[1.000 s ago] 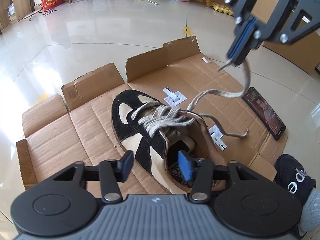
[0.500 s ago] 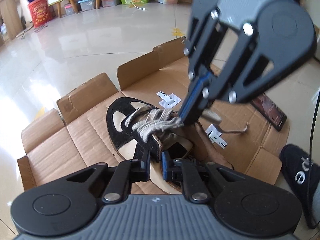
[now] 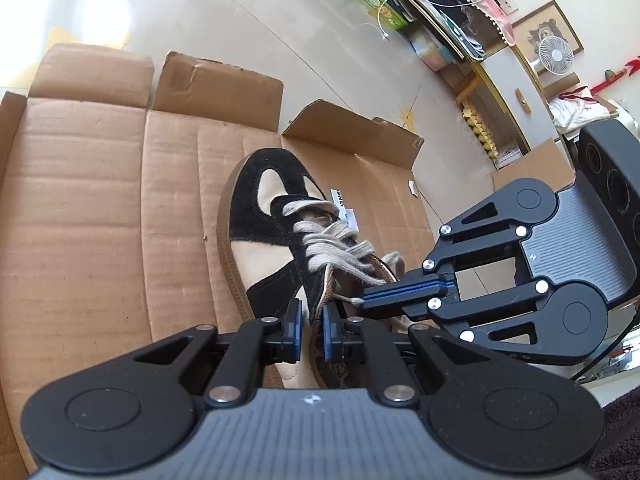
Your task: Lace up shoes with both hands
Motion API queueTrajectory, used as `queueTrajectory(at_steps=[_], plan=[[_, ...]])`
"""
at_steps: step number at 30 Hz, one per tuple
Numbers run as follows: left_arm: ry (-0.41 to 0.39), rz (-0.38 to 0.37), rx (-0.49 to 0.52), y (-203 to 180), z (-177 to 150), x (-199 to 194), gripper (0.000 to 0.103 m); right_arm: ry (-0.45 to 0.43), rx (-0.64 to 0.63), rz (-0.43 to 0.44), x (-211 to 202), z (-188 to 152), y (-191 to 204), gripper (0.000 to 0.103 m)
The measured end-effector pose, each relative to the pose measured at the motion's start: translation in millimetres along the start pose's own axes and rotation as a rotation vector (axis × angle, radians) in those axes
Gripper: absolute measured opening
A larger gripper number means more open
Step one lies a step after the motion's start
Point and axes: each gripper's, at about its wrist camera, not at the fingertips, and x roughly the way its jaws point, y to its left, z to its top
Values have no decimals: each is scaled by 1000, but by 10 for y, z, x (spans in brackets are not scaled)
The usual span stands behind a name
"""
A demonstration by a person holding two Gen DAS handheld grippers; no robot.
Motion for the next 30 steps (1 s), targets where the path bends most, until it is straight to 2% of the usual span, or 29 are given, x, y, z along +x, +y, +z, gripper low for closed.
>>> queueTrajectory(at_steps=[30], plan=[[7, -11, -5, 45, 9, -9, 10, -5, 25, 2, -9, 41, -22, 1]])
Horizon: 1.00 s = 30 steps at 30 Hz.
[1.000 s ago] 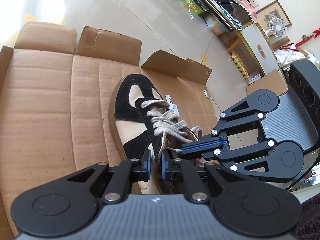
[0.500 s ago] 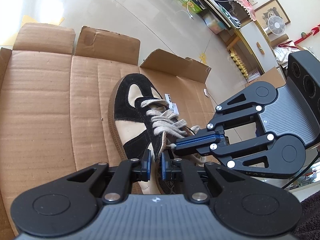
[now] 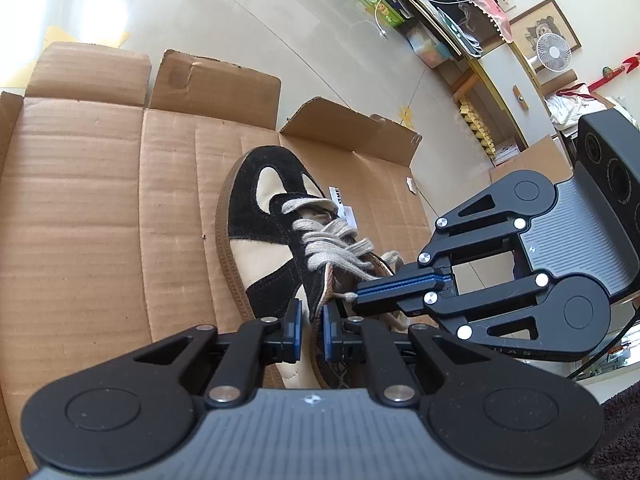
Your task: Lace up shoes with both hands
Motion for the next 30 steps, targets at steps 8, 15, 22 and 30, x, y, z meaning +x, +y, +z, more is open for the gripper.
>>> queueTrajectory(at_steps=[8, 15, 22, 30], plan=[[1, -3, -2, 7, -2, -4, 10, 3, 4, -5, 4, -1, -22, 1], [3, -5, -1, 1, 0, -4, 10, -1, 11, -3, 12, -7, -28, 1], [4, -8, -6, 3, -5, 4, 10, -15, 4, 7, 54, 19, -10, 1], [11, -20, -15, 19, 5, 11, 11, -101, 3, 41, -82, 91, 3, 1]])
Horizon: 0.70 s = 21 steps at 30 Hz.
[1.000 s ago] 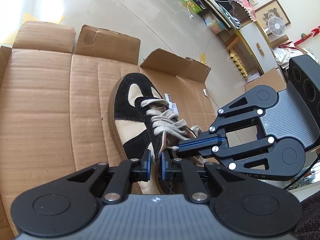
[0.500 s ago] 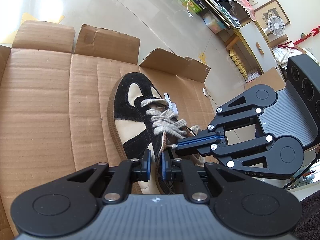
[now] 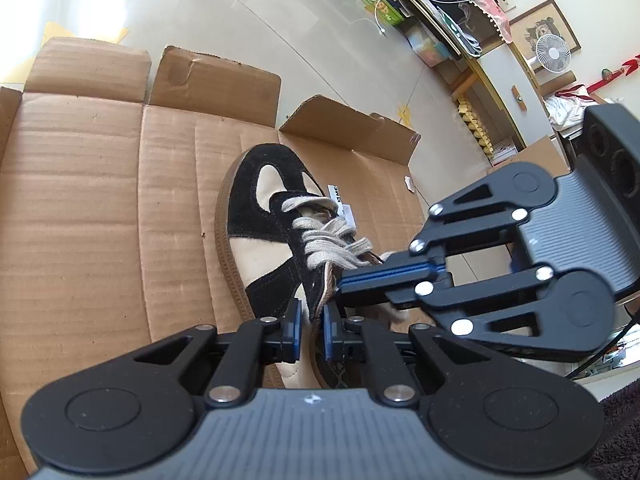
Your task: Lace up shoes with both hands
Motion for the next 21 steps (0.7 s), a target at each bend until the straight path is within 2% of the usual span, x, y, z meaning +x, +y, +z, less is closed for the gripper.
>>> queueTrajectory(at_steps=[5, 8, 11, 16, 21], plan=[[17, -9, -16, 24, 12, 1, 14, 15, 13, -11, 66, -47, -54, 1], [31, -49, -88, 132, 8, -24, 16, 6, 33, -3, 89, -87, -89, 2], [12, -94, -158, 248, 5, -81, 20, -15, 60, 17, 98, -130, -136, 2], [-51, -189, -298, 419, 14, -166, 20, -24, 87, 30, 79, -178, -176, 3], [-76, -230, -440, 525, 9, -93, 20, -27, 91, 30, 89, -185, -174, 3]])
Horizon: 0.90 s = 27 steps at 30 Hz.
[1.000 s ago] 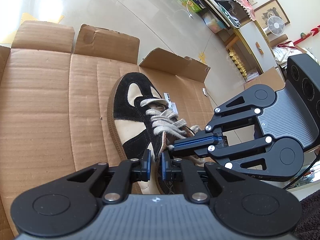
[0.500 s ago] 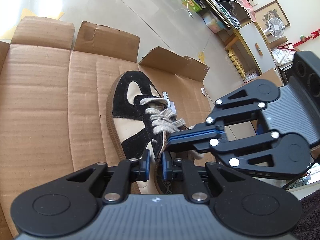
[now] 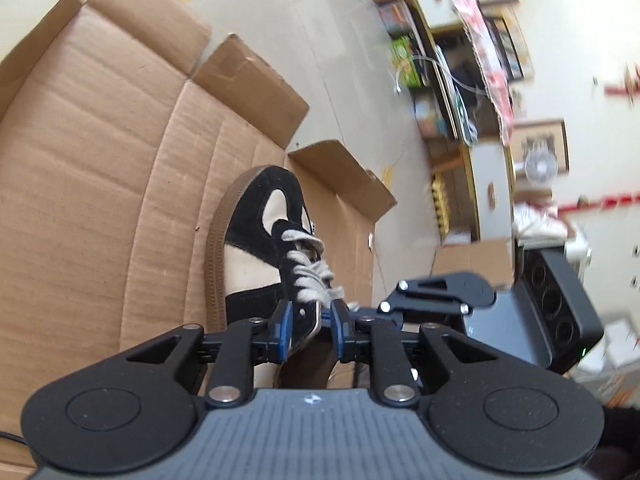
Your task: Lace up shoes with both hands
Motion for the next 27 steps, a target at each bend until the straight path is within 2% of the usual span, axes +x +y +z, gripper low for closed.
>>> queueTrajectory(at_steps=[2, 9, 11, 13, 15, 18, 21, 22, 23, 24, 26, 27], plan=[[-8, -18, -71, 60, -14, 42, 19, 0, 3, 1, -2, -8, -9, 3], [-40, -66, -306, 283, -79, 79, 1, -1, 13, 1, 0, -37, -18, 6], [-51, -70, -329, 299, -95, 73, 1, -2, 18, 0, 2, -39, -21, 6], [-68, -21, -255, 200, -85, 49, 0, -8, 25, 0, -3, -45, -24, 7], [-104, 81, -104, -13, -62, 7, 0, -11, 26, -6, -16, -38, -23, 9], [-135, 183, 18, -124, -17, -29, 0, -9, 14, -24, -30, -40, -5, 9], [-136, 190, 9, -85, 16, -71, 0, -7, -17, -44, -70, -17, 45, 13], [-133, 178, 9, -83, 16, -83, 0, -6, -27, -50, -85, -6, 61, 18], [-130, 174, 7, -78, 10, -82, 0, -6, -30, -46, -100, 4, 61, 35], [-123, 170, 7, -77, 4, -86, 3, -1, -21, -36, -123, 28, 49, 37], [-93, 191, 45, -87, -26, -84, 6, 31, -40, -34, -133, 94, 45, 33], [-80, 210, 96, -120, -58, -89, 7, 50, -60, -37, -127, 124, 52, 26]])
